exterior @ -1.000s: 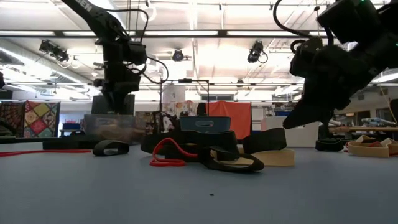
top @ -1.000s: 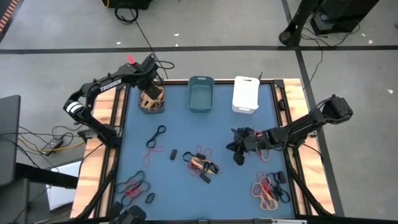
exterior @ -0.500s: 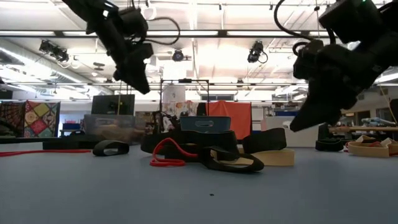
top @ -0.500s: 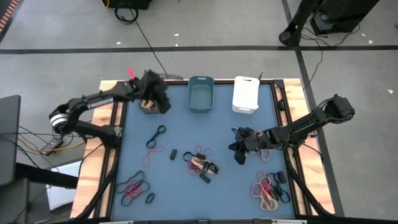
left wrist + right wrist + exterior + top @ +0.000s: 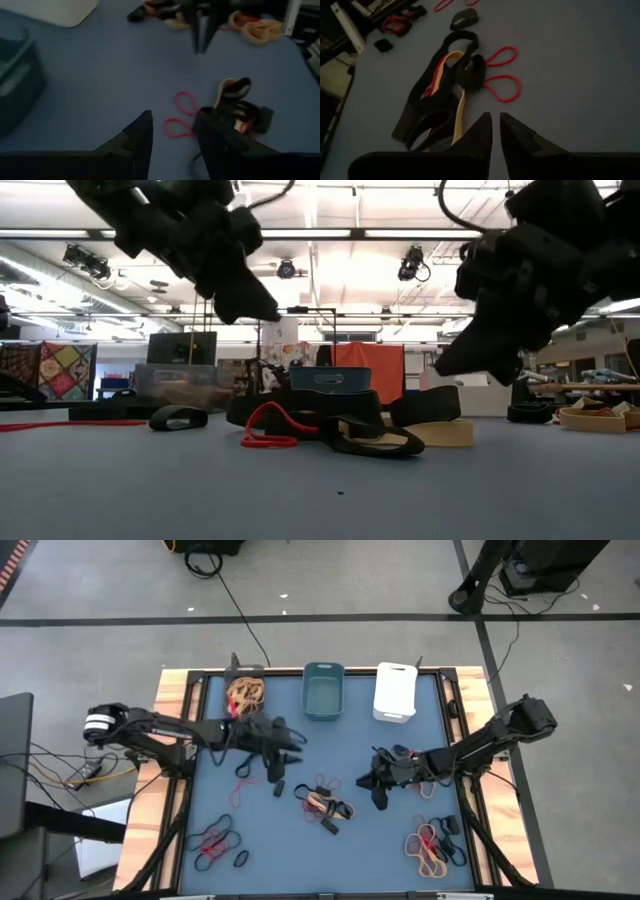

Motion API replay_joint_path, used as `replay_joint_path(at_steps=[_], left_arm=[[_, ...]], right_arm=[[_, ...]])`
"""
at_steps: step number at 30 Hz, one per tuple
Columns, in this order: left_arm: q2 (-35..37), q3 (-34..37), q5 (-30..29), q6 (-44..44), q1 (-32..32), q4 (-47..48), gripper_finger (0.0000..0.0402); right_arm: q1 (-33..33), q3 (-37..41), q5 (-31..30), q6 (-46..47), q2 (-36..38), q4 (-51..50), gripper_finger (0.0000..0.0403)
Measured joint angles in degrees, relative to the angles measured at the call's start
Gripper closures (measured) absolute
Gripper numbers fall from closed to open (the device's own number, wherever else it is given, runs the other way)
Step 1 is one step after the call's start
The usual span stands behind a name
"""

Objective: Sort rubber bands into baskets
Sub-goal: Put the yellow rubber band into the black bin

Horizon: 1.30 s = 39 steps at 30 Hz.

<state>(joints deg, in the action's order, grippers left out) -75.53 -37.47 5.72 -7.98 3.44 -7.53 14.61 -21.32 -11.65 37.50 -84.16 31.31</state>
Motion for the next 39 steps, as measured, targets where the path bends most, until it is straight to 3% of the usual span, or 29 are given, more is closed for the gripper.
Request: replay_joint_path(at_steps=[5,10,20,24,31,39], left_arm=[[-5.0,0.1,-1.3,-0.5,-6.3,-6.6,0.0250],[-10.1,0.2,-2.4,4.6,-10.3,-9.7,0.0250],[-18.6,0.1,-2.7,4.3,-11.0,-18.1,0.0250],[-20.8,0.1,-0.1,3.2,-12.2,-19.8,0.0250],[-23.5,0.1,-1.9,3.2,-14.1,-20.5,0.0251],[-24.8,0.1,-3.6,3.2,-14.1,-21.9,0.0283]], right_arm=[[-0.1,0.0,-1.8,-0.1,-1.8,1.1,0.0353],[-0.1,0.0,-1.8,-0.5,-2.1,1.1,0.0353],[-0.1,0.0,-1.8,-1.7,-2.0,1.3,0.0353],[-0.1,0.0,-1.8,-1.7,-2.0,1.2,0.0353],[-0.1,0.0,-1.8,-2.1,-2.0,1.2,0.0353],[-0.1,0.0,-1.6,-2.4,-2.0,1.2,0.0353]])
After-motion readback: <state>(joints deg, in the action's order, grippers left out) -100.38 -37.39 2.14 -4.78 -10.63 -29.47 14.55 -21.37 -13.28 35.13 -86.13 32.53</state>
